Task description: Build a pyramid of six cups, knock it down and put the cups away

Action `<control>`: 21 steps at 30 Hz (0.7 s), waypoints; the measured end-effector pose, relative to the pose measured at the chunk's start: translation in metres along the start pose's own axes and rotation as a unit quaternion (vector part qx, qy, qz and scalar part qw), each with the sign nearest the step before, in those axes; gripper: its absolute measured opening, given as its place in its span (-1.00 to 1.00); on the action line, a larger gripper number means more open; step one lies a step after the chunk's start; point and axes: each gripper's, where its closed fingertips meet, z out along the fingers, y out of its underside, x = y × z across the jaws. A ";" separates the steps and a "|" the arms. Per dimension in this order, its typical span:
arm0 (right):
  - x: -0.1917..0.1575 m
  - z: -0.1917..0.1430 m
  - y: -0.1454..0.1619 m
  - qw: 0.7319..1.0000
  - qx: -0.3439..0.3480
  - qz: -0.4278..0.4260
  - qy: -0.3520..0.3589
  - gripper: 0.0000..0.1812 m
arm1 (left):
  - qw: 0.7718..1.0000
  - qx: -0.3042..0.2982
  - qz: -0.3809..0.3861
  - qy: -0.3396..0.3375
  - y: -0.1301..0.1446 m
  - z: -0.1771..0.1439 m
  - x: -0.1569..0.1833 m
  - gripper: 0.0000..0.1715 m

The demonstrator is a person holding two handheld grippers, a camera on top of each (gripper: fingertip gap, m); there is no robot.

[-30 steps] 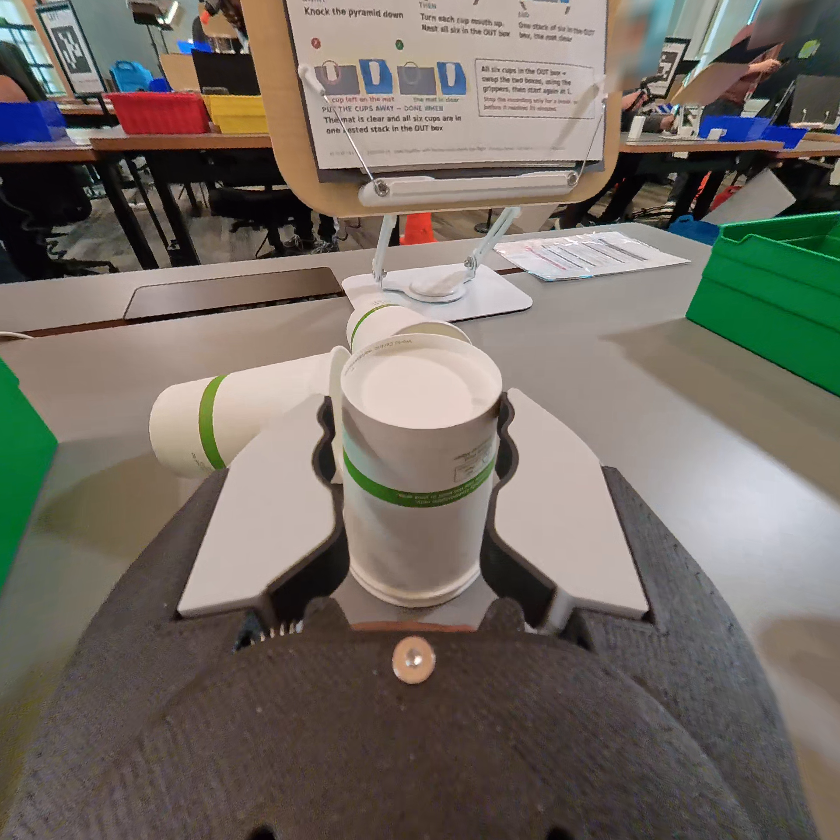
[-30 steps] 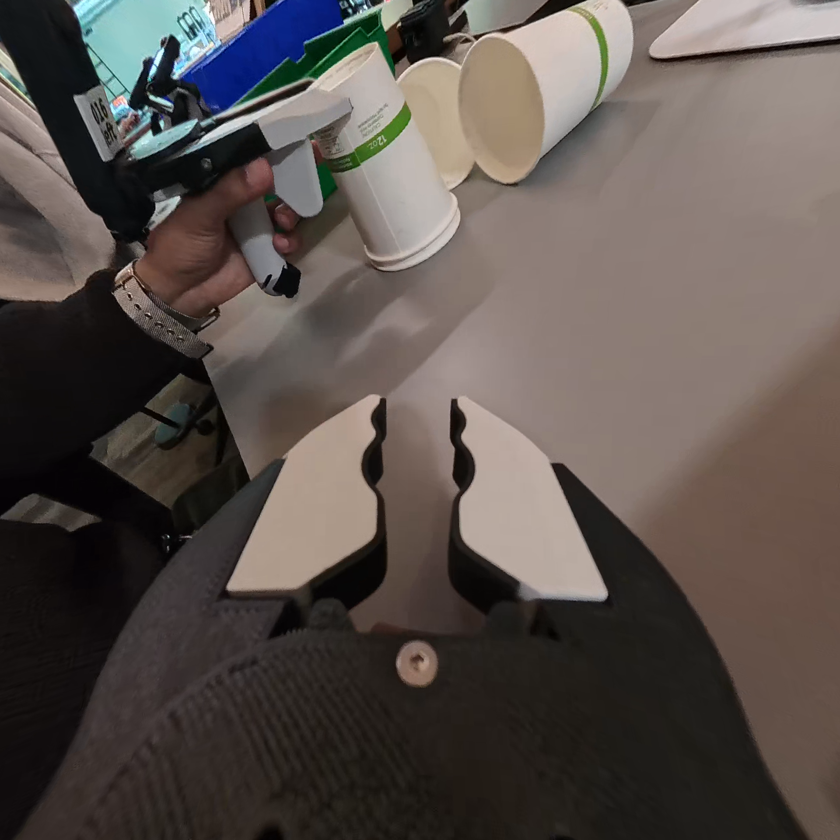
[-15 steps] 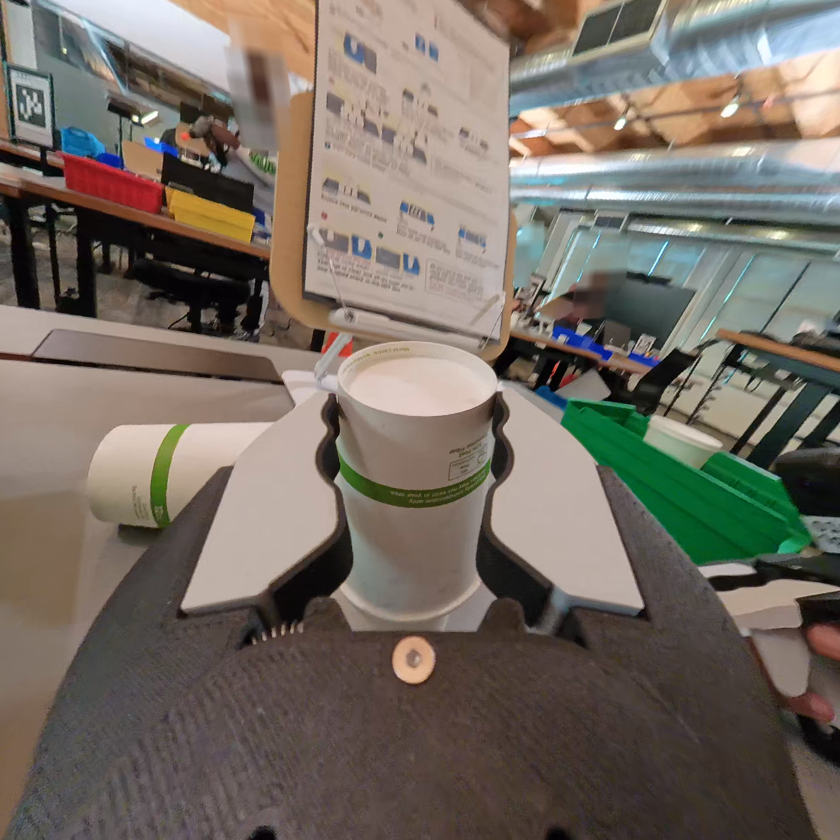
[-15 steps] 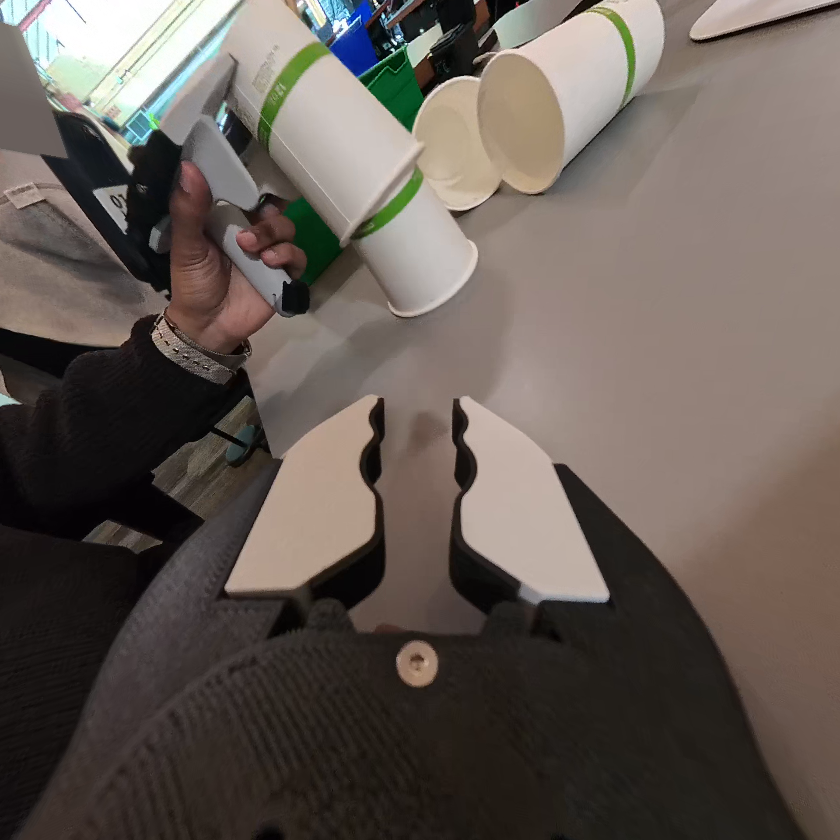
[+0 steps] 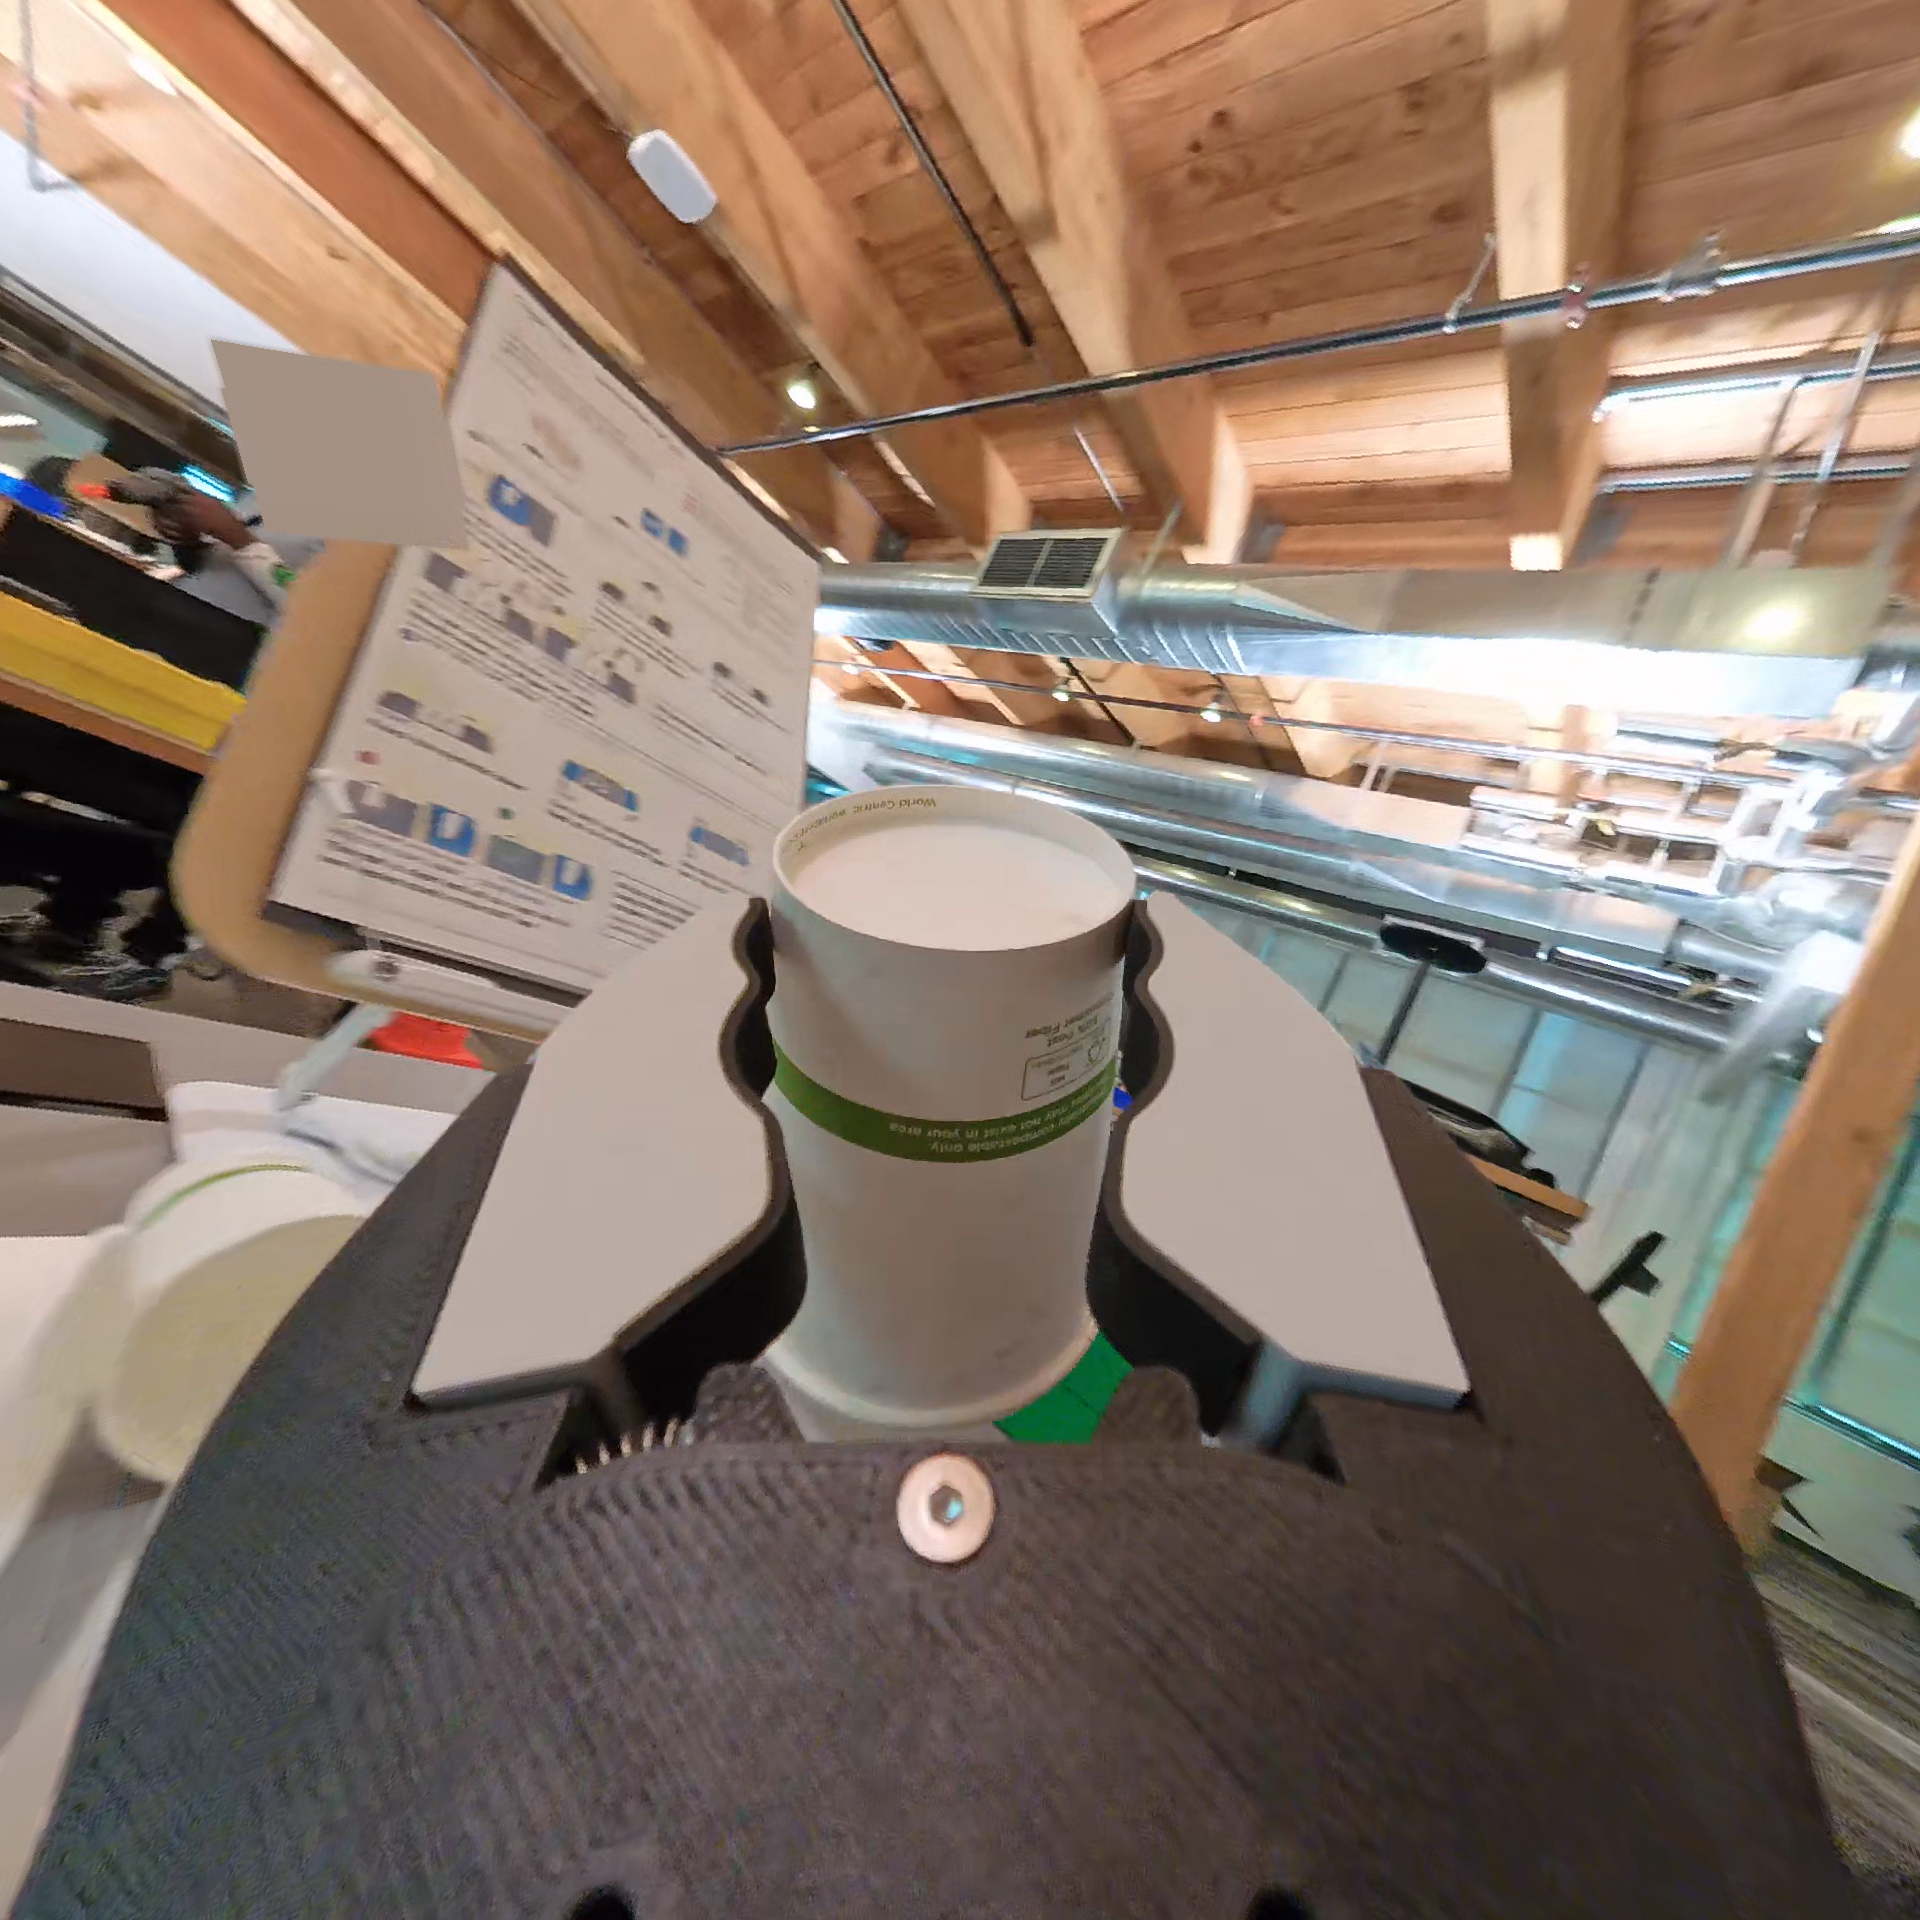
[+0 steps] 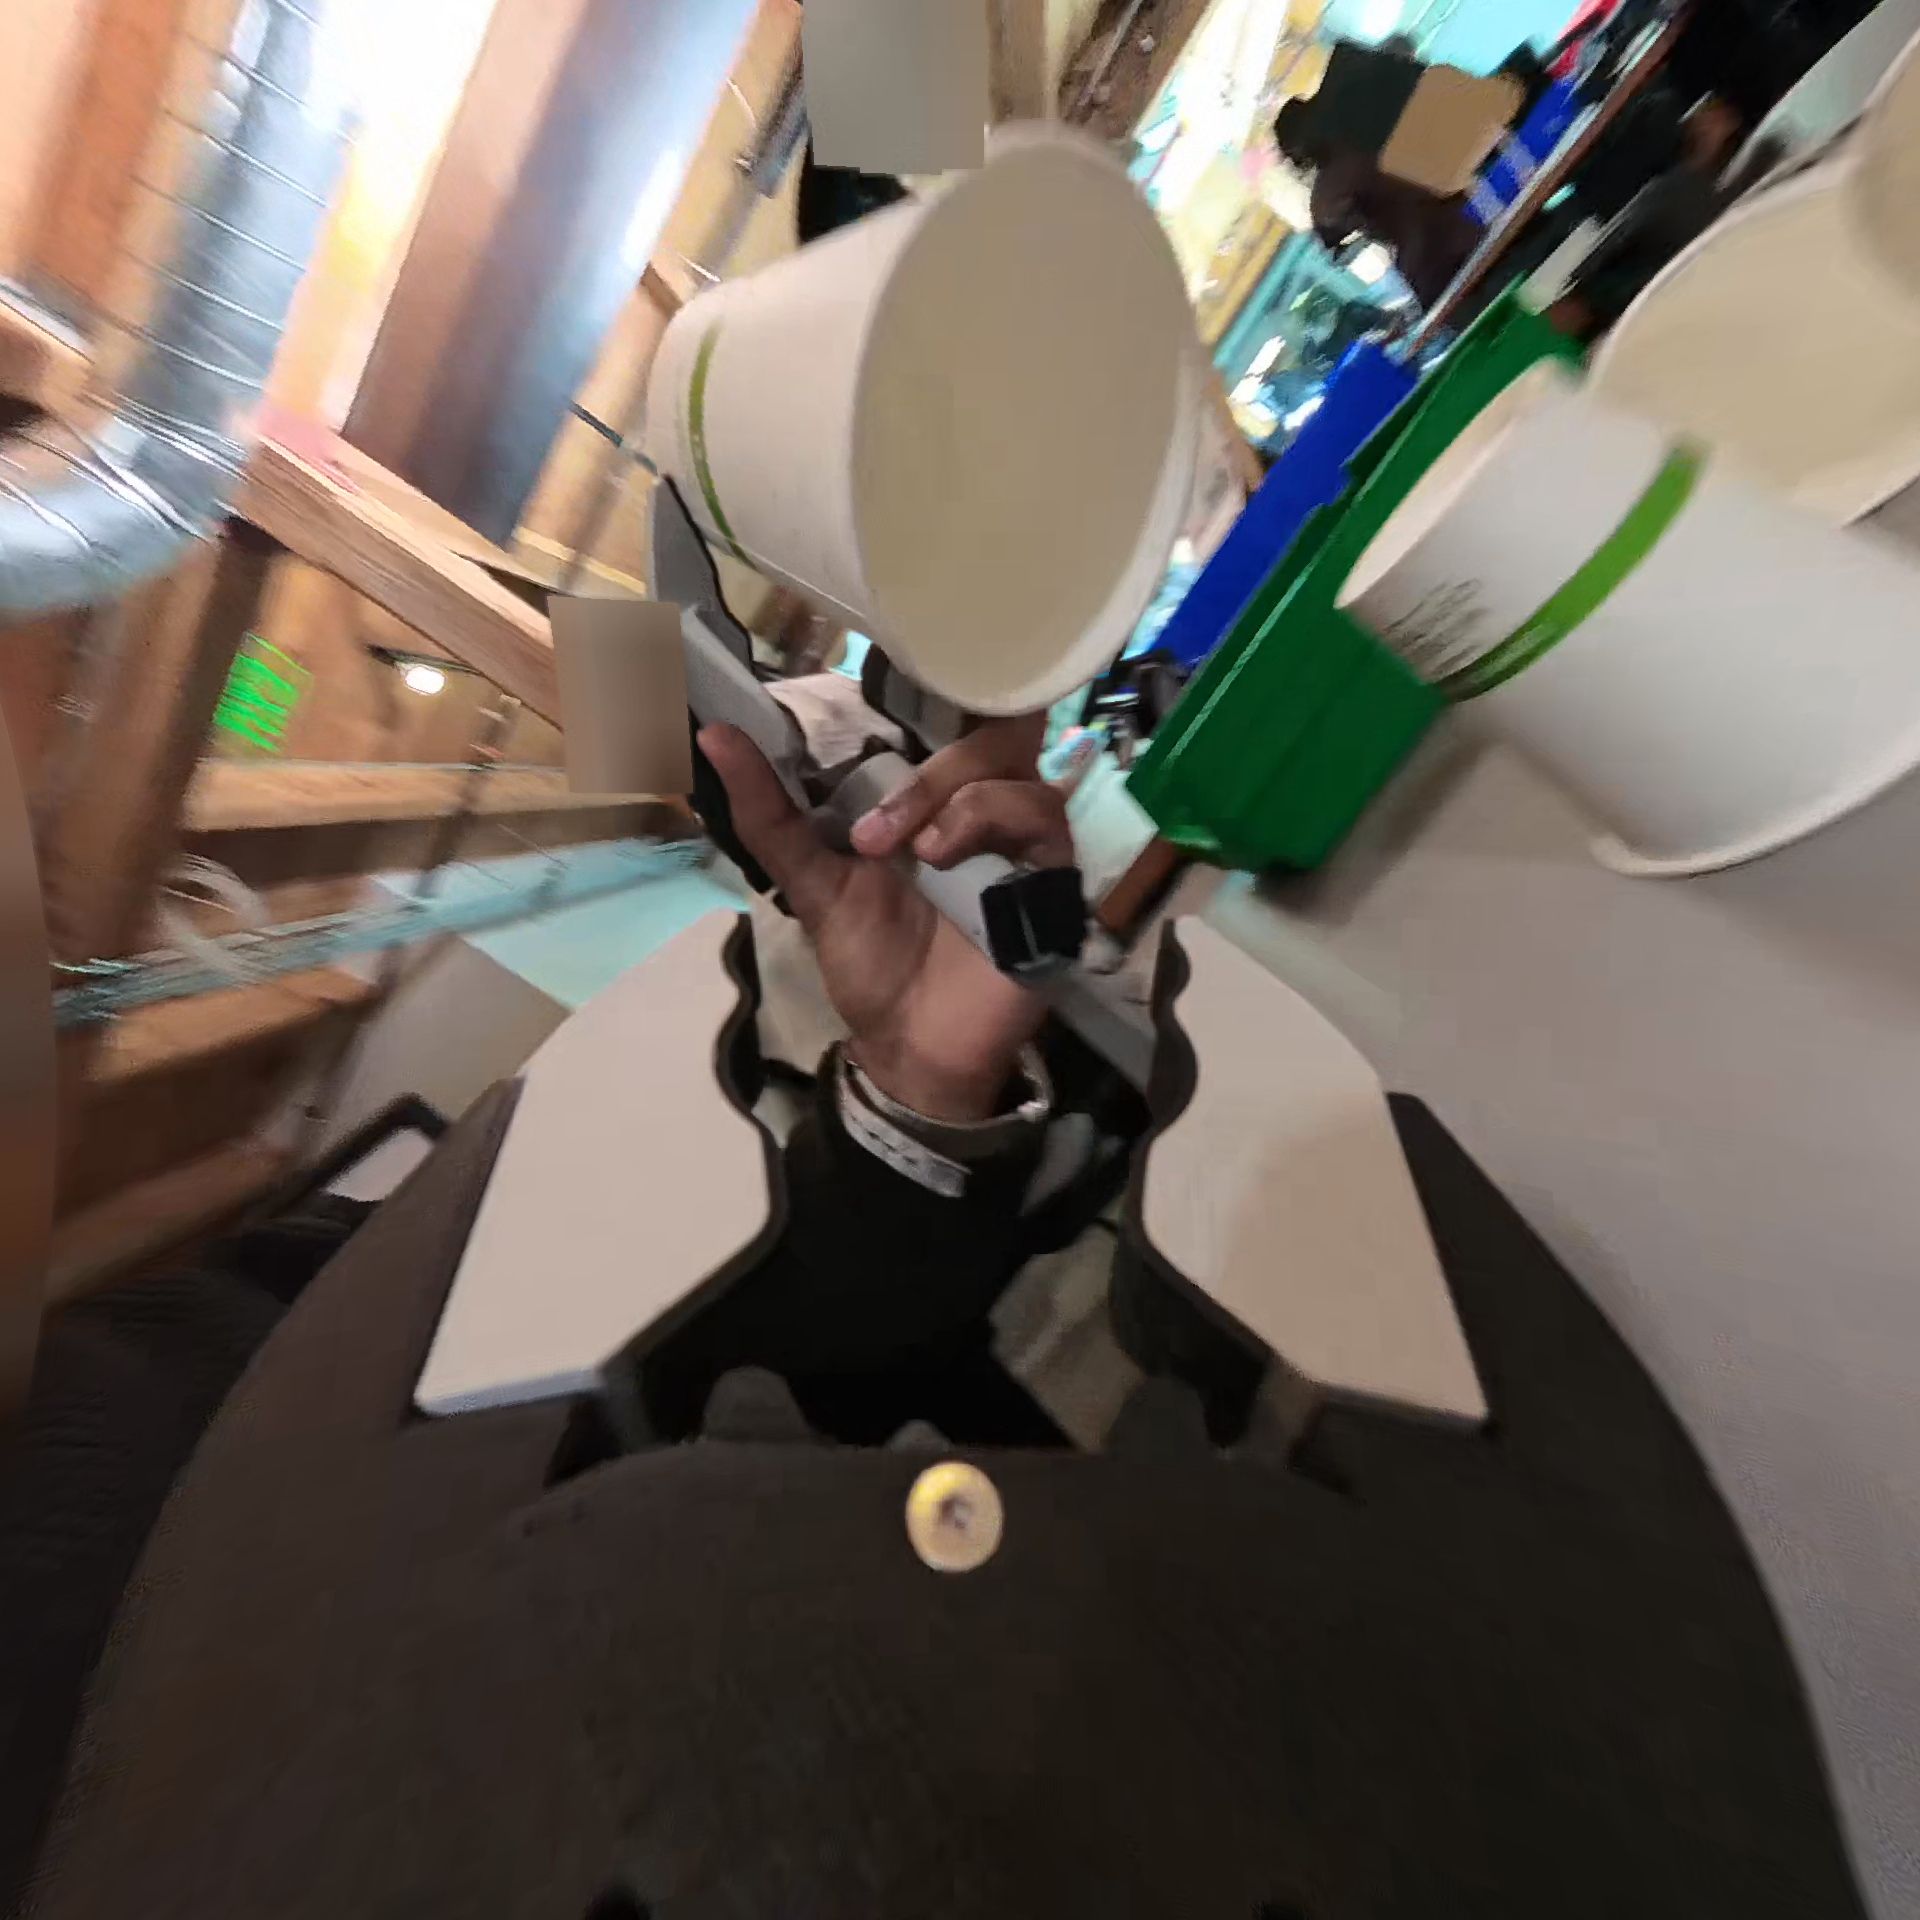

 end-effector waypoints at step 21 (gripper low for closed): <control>-0.027 -0.053 -0.077 0.976 0.206 0.014 -0.072 0.04 | 0.975 -0.169 0.051 0.137 0.118 -0.011 0.083 -0.24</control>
